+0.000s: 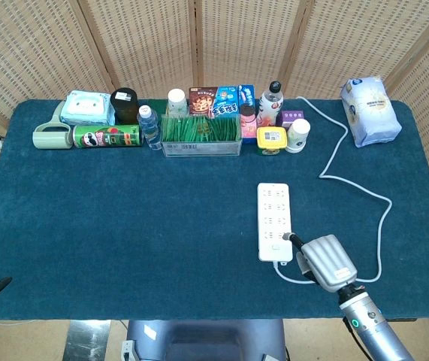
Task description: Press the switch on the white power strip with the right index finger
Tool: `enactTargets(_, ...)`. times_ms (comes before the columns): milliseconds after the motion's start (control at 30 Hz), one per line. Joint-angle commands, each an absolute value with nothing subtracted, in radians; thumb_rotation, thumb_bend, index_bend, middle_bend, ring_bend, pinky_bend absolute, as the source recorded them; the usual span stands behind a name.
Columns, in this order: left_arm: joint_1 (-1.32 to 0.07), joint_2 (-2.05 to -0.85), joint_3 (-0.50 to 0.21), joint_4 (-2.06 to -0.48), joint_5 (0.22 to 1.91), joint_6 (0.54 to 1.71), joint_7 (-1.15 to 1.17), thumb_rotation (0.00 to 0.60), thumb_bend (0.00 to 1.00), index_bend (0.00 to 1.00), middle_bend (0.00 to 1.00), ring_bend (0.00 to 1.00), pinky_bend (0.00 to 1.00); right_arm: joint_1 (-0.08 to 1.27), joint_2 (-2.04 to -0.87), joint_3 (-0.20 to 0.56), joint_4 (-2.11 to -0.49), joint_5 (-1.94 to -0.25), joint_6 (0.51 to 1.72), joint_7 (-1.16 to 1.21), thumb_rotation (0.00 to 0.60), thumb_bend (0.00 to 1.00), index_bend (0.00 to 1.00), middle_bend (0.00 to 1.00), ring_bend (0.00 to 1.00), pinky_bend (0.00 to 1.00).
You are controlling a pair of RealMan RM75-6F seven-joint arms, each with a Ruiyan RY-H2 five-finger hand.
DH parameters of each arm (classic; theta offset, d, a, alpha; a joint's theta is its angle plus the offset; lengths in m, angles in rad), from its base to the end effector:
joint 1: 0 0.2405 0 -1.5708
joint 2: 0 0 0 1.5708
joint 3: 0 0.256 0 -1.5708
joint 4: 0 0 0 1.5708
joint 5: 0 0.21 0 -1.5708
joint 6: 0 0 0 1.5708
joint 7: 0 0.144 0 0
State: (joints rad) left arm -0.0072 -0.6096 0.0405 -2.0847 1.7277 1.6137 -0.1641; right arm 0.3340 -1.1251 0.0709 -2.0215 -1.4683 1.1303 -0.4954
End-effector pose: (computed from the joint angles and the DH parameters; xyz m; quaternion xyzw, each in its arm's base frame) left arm -0.2181 0.1368 0.2537 -0.6061 -0.3982 -0.4516 0.5197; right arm -0.1774 -0.2171 0.0882 0.7586 -0.3297 0.3519 0.4381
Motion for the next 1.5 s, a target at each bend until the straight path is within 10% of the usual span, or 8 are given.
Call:
enactTargets(33,-0.010,-0.617,0.038,-2.080,1.727,1.610,-0.165,0.600,0.11,0.00,0.00,0.00,0.02,0.345,-1.164,0.057,-1.978,-1.468,1.124,-0.540,0.600,0.75,0.28,0.93,1.00,1.00)
enactTargets(1500,-0.017,-0.638,0.042,-2.029,1.680,1.568,-0.211,0.600,0.11,0.00,0.00,0.00,0.02,0.452,-1.358,0.024,-1.838,-1.220,1.058,-0.772,0.600,0.75,0.29,0.93,1.00,1.00)
